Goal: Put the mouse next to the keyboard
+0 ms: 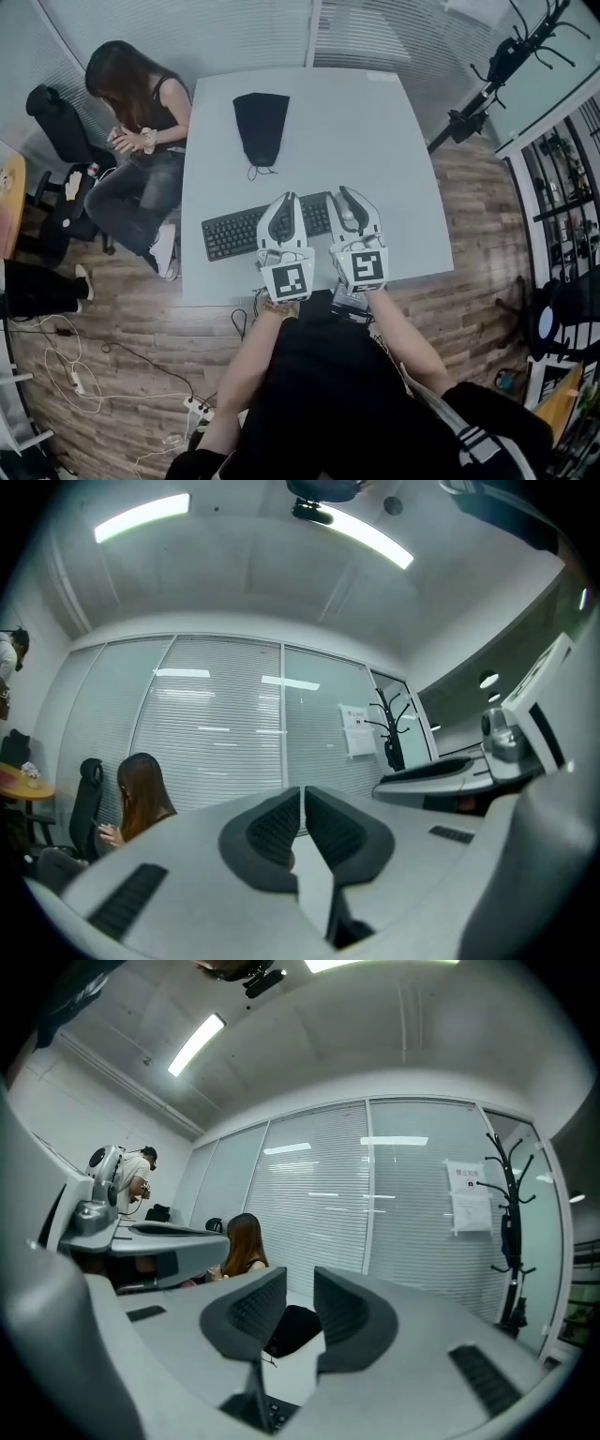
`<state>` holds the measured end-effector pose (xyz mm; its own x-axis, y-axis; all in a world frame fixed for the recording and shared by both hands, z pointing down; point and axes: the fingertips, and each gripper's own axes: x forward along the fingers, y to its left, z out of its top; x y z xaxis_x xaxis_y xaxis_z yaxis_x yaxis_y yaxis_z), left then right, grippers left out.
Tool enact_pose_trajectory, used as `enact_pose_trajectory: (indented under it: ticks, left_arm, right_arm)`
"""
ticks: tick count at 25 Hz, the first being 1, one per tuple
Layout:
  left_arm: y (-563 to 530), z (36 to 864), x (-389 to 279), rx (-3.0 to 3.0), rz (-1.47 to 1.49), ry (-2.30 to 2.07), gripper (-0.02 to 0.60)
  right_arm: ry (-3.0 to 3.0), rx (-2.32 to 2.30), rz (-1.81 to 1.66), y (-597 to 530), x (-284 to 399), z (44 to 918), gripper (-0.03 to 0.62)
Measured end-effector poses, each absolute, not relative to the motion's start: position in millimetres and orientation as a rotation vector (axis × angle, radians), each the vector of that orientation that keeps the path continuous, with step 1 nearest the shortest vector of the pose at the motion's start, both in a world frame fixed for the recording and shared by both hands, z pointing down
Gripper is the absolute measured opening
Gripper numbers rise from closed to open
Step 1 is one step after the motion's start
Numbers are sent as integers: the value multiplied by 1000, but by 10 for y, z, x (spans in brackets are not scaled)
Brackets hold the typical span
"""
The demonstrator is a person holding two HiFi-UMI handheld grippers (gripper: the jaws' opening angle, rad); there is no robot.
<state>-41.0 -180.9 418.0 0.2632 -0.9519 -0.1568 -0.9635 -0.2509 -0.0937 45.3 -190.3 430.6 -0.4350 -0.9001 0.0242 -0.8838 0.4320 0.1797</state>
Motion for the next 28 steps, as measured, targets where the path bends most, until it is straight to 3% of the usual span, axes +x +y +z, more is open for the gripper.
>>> enact_pose_trajectory:
  ticks: [9,28]
  left_arm:
    - [-1798,4143,-419,-2326,110,1814,23]
    - [-1789,4280,-443,-2380,-14,1869,21]
  right_arm:
    - [-2475,1718,-212,-1858,556,4170,34]
    - [-2439,1718,-233,-1790,608,4174,18]
